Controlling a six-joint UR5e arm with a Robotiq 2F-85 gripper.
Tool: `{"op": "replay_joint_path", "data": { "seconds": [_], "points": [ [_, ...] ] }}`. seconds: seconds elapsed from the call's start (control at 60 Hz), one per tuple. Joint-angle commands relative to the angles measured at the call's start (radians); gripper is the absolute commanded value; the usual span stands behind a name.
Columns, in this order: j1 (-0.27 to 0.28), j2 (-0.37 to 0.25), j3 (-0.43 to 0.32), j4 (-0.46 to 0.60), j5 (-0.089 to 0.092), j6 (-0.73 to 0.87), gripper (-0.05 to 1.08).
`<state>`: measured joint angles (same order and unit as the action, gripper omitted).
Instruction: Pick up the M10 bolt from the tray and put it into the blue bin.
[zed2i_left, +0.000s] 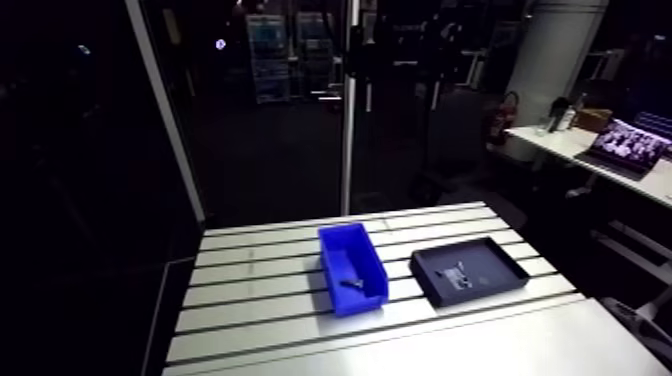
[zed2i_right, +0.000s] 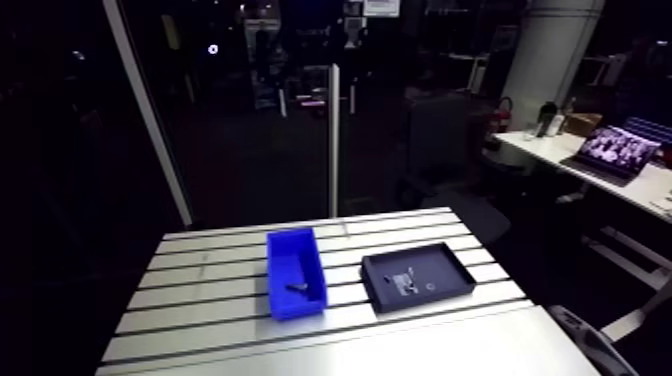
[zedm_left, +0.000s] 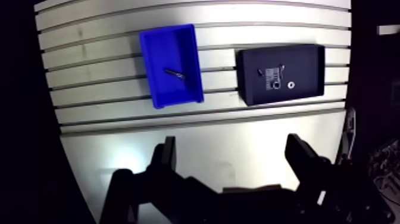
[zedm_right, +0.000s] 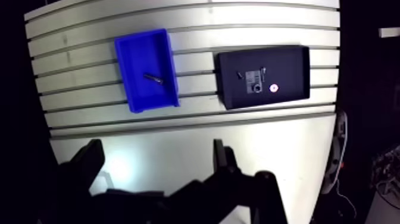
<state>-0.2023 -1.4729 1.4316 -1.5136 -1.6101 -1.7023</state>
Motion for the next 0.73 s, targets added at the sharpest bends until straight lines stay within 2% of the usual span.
{"op": "replay_joint_path", "data": {
  "seconds": [0.017, 0.733],
  "points": [
    [-0.011, -0.002, -0.003, 0.000, 0.000, -0.001, 0.01],
    [-0.017, -0.005, 0.000, -0.001, 0.000, -0.004, 0.01]
  ]
}}
